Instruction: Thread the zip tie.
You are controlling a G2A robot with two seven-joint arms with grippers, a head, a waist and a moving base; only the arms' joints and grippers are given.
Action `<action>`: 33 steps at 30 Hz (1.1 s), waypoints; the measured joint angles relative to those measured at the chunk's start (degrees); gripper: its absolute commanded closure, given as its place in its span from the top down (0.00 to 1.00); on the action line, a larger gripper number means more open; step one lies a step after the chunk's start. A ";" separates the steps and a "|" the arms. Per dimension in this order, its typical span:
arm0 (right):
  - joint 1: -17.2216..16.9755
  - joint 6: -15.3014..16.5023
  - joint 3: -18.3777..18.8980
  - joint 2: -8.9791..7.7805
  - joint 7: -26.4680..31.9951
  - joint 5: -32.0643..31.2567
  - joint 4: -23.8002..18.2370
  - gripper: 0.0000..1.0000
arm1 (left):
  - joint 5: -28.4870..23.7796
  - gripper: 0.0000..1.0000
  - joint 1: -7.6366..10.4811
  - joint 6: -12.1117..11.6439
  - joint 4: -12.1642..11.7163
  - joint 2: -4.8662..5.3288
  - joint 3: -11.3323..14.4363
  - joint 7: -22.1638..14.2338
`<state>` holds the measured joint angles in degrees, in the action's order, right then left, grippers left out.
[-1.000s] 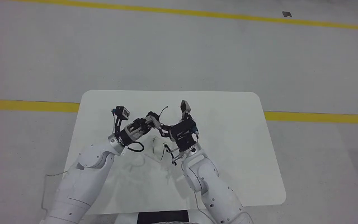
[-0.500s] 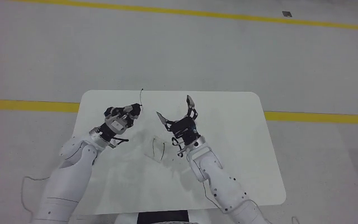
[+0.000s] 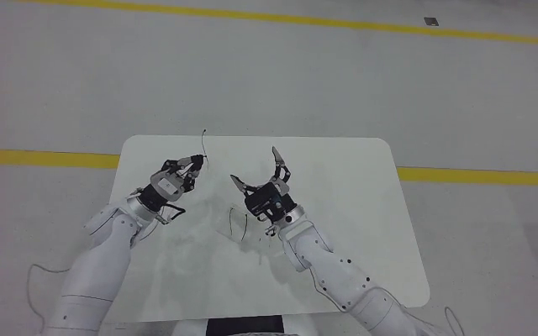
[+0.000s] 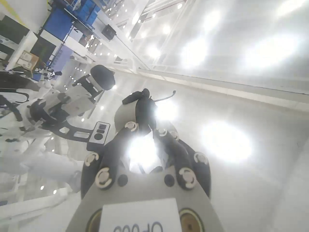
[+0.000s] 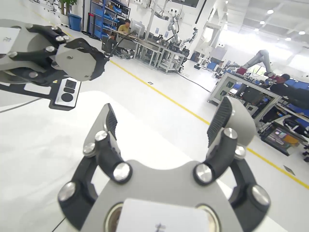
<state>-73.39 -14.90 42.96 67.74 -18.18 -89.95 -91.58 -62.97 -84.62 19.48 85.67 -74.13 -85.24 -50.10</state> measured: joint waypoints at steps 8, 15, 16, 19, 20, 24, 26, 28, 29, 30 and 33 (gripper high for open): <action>-0.73 3.56 -1.11 1.09 -0.13 1.74 1.52 1.00 | -22.63 0.00 -0.89 0.00 -2.10 0.49 5.74 6.36; -0.57 4.85 -2.23 2.69 -1.65 5.45 3.44 1.00 | -26.95 0.00 -1.22 0.00 -2.72 1.90 9.62 6.15; -0.46 4.83 -2.24 2.83 -1.99 5.46 3.71 1.00 | -26.94 0.00 -0.98 0.00 -2.69 2.10 9.60 6.66; -0.34 4.66 -2.21 2.92 -2.29 5.18 3.95 1.00 | -26.98 0.00 -0.63 0.00 -2.53 2.47 9.35 7.74; -0.35 4.66 -2.21 2.91 -2.28 5.18 3.93 1.00 | -26.98 0.00 -0.64 0.00 -2.53 2.47 9.34 7.70; -0.52 4.59 -1.97 2.92 -1.82 4.40 3.88 1.00 | -26.98 0.00 -0.80 0.00 -2.06 2.45 9.79 8.63; -0.79 4.36 -1.84 3.05 -1.46 3.10 3.68 1.00 | -26.98 0.00 -1.18 0.00 -1.56 2.61 10.37 9.48; -0.89 4.05 -1.80 3.25 -1.40 2.49 3.66 1.00 | -26.72 0.00 -1.43 0.00 -1.09 3.00 10.96 10.35; -0.88 3.82 -1.84 3.42 -1.31 2.13 3.78 1.00 | -26.40 0.00 -1.55 0.00 -0.85 3.36 11.25 10.77; -0.84 3.69 -1.90 3.56 -1.23 1.95 3.89 1.00 | -26.24 0.00 -1.63 0.00 -0.75 3.66 11.35 10.95; -0.68 3.70 -2.03 4.03 -0.98 1.86 4.33 1.00 | -26.15 0.00 -1.80 0.00 -0.60 4.66 11.46 10.88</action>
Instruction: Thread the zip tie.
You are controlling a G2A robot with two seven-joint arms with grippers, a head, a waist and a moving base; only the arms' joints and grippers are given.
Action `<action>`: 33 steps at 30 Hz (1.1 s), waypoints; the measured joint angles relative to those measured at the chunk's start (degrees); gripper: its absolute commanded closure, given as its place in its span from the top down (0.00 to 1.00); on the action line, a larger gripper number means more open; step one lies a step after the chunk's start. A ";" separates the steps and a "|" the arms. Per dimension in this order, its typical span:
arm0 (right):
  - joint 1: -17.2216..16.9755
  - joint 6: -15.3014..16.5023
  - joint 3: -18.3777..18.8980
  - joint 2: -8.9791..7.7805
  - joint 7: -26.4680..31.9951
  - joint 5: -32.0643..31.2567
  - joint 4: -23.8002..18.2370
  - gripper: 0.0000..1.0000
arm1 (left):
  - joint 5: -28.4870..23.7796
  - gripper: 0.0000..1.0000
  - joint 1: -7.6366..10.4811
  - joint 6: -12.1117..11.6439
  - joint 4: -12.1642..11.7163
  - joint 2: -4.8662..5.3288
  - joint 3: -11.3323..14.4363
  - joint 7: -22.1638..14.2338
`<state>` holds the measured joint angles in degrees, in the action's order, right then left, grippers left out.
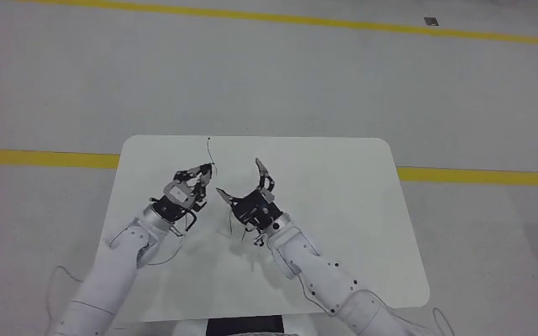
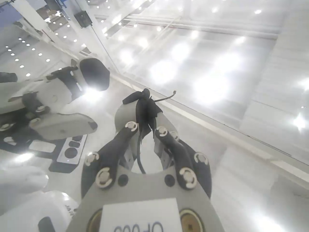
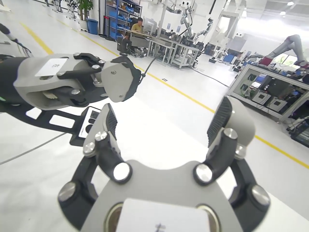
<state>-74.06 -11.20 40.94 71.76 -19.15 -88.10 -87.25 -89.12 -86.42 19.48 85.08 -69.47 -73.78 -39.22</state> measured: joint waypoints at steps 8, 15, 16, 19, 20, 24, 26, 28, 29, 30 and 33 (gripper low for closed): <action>0.16 1.41 0.28 0.97 -0.33 0.42 1.14 0.48 | -0.21 0.00 0.01 0.00 0.23 1.39 0.20 -0.75; -0.44 2.59 0.07 1.60 -0.99 -0.52 1.17 0.33 | -0.21 0.00 0.01 0.00 0.23 1.38 0.19 -0.74; -0.48 2.78 0.07 1.70 -1.04 -0.66 1.26 0.32 | -0.21 0.00 0.01 0.00 0.23 1.38 0.19 -0.74; -0.50 3.28 0.20 1.89 -1.07 -1.12 1.45 0.30 | -0.21 0.00 0.01 0.00 0.23 1.38 0.19 -0.74; -0.53 3.55 0.26 1.97 -1.07 -1.29 1.47 0.29 | -0.21 0.00 0.01 0.00 0.23 1.38 0.19 -0.74; -0.61 4.63 0.34 2.24 -0.91 -1.63 1.54 0.29 | -0.21 0.00 0.01 0.00 0.23 1.38 0.19 -0.74; -0.52 5.03 0.28 2.43 -0.81 -1.85 1.64 0.29 | -0.21 0.00 0.01 0.00 0.23 1.38 0.19 -0.74; -0.43 5.23 0.24 2.59 -0.81 -1.87 1.75 0.29 | -0.21 0.00 0.01 0.00 0.23 1.38 0.19 -0.74; -0.34 5.36 0.19 2.70 -0.84 -1.87 1.82 0.28 | -0.21 0.00 0.01 0.00 0.23 1.38 0.19 -0.74; -0.27 5.44 0.16 2.78 -0.87 -1.87 1.89 0.27 | -0.21 0.00 0.01 0.00 0.23 1.38 0.19 -0.74; -0.09 5.54 0.10 3.02 -1.02 -1.86 2.10 0.26 | -0.21 0.00 0.01 0.00 0.23 1.38 0.19 -0.74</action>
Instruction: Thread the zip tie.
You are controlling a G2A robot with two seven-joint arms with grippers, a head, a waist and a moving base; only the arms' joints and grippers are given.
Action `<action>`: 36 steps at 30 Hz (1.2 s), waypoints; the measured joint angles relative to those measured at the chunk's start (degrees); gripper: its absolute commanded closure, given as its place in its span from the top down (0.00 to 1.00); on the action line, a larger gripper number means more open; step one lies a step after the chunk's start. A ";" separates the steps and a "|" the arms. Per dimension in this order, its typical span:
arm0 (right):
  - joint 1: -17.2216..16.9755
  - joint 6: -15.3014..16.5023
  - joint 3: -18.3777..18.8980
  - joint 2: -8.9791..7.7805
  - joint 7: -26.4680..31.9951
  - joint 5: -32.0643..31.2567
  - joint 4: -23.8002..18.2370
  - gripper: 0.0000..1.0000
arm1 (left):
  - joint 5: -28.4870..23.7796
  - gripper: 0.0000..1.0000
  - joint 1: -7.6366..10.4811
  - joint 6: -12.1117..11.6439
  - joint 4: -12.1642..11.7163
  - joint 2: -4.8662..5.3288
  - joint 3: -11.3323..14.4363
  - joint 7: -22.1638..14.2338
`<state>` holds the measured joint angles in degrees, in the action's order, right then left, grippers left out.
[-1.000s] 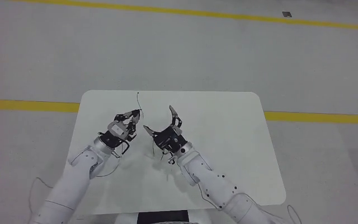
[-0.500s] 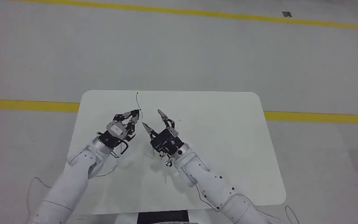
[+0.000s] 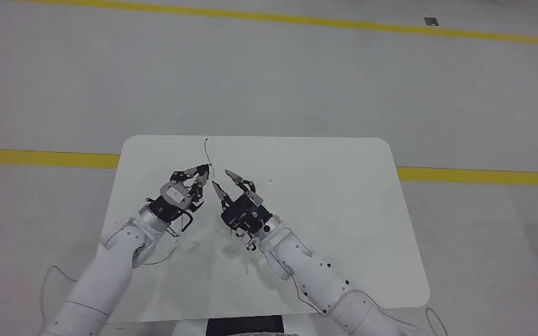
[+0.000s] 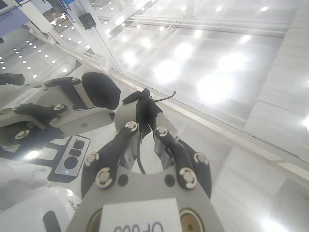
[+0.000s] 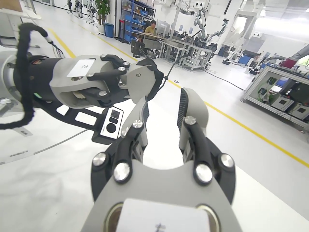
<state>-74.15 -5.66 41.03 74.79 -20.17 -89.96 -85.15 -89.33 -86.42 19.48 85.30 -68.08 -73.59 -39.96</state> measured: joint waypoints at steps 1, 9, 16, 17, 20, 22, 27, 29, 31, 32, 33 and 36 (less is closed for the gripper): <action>0.04 0.00 -0.01 0.07 -0.05 0.00 0.06 0.25 | 0.00 0.00 0.00 0.00 0.00 0.00 0.00 0.00; 0.35 0.18 -0.39 0.65 -0.39 0.00 0.39 0.23 | 0.00 0.00 0.00 0.00 0.00 0.00 0.00 0.00; 0.48 0.17 -0.53 0.91 -0.62 0.00 0.46 0.22 | 0.00 0.00 0.00 0.00 0.00 0.00 0.00 0.00; 0.49 0.11 -0.54 0.95 -0.64 0.00 0.46 0.21 | 0.00 0.00 0.00 0.00 0.00 0.00 0.00 0.00; 0.55 0.02 -0.62 1.06 -0.66 0.00 0.48 0.21 | 0.00 0.00 0.00 0.00 0.00 0.00 0.00 0.00; 0.59 -0.02 -0.69 1.13 -0.69 0.00 0.53 0.20 | 0.00 0.00 0.00 0.00 0.00 0.00 0.00 0.00; 0.80 -0.28 -0.97 1.44 -0.72 0.00 0.78 0.19 | 0.00 0.00 0.00 0.00 0.00 0.00 0.00 0.00; 1.00 -0.52 -1.12 1.57 -0.69 0.00 0.97 0.18 | 0.00 0.00 0.00 0.00 0.00 0.00 0.00 0.00; 1.23 -0.82 -1.31 1.65 -0.65 0.00 1.13 0.18 | 0.00 0.00 0.00 0.00 0.00 0.00 0.00 0.00; 1.35 -1.01 -1.42 1.70 -0.64 0.00 1.20 0.18 | 0.00 0.00 0.00 0.00 0.00 0.00 0.00 0.00; 1.42 -1.14 -1.50 1.73 -0.63 0.00 1.23 0.18 | 0.00 0.00 0.00 0.00 0.00 0.00 0.00 0.00; 1.66 -1.60 -1.73 1.83 -0.59 0.00 1.37 0.18 | 0.00 0.00 0.00 0.00 0.00 0.00 0.00 0.00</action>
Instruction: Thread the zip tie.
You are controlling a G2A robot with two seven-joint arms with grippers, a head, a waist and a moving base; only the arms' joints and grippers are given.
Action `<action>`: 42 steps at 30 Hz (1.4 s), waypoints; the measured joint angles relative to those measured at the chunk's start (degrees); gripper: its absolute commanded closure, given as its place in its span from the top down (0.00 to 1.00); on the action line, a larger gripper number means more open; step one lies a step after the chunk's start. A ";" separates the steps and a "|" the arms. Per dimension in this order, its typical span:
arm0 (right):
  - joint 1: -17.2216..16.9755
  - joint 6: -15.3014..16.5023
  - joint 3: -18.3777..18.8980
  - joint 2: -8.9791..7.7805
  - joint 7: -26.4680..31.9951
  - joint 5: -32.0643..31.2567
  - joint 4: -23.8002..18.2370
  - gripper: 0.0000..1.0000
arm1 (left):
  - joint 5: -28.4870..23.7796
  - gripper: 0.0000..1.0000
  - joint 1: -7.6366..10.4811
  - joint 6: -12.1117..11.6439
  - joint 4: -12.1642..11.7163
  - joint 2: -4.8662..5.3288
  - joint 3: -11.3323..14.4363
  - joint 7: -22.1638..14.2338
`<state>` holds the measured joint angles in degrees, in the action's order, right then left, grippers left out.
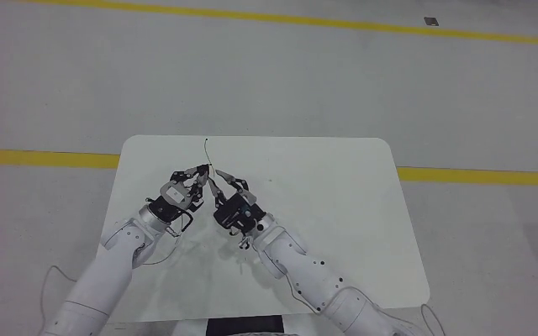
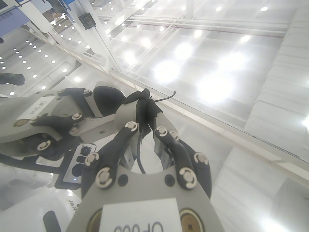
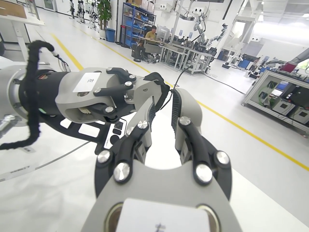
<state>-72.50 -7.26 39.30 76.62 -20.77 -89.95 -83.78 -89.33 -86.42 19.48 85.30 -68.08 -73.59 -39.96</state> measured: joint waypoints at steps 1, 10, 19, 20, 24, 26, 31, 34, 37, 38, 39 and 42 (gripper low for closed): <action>0.12 -0.25 -0.12 0.03 0.07 0.00 0.08 0.18 | 0.00 0.00 0.00 0.00 0.00 0.00 0.00 0.00; 0.74 -2.10 -0.93 0.26 0.88 0.00 0.68 0.14 | 0.00 0.00 0.00 0.00 0.00 0.00 0.00 0.00; 0.93 -3.41 -1.26 0.47 1.24 0.00 0.96 0.00 | 0.00 0.00 0.00 0.00 0.00 0.00 0.00 0.00; 0.96 -3.57 -1.29 0.47 1.25 0.00 0.97 0.00 | 0.00 0.00 0.00 0.00 0.00 0.00 0.00 0.00; 0.98 -3.89 -1.33 0.49 1.17 0.00 0.99 0.00 | 0.00 0.00 0.00 0.00 0.00 0.00 0.00 0.00; 0.99 -4.00 -1.36 0.49 1.16 0.00 1.00 0.00 | 0.00 0.00 0.00 0.00 0.00 0.00 0.00 0.00; 1.09 -4.26 -1.35 0.38 1.34 0.00 1.10 0.00 | 0.00 0.00 0.00 0.00 0.00 0.00 0.00 0.00; 1.15 -4.35 -1.22 0.21 1.44 0.00 1.15 0.00 | 0.00 0.00 0.00 0.00 0.00 0.00 0.00 0.00; 1.09 -4.44 -0.96 -0.02 1.54 0.00 1.15 0.00 | 0.00 0.00 0.00 0.00 0.00 0.00 0.00 0.00; 1.03 -4.51 -0.83 -0.12 1.60 0.00 1.11 0.00 | 0.00 0.00 0.00 0.00 0.00 0.00 0.00 0.00; 0.99 -4.55 -0.73 -0.20 1.65 0.00 1.08 0.00 | 0.00 0.00 0.00 0.00 0.00 0.00 0.00 0.00; 0.83 -4.70 -0.46 -0.48 1.84 0.00 0.95 0.00 | 0.00 0.00 0.00 0.00 0.00 0.00 0.00 0.00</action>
<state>-71.66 -11.96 38.85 76.14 -18.93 -89.95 -82.83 -89.33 -86.42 19.48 85.30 -68.08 -73.59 -39.96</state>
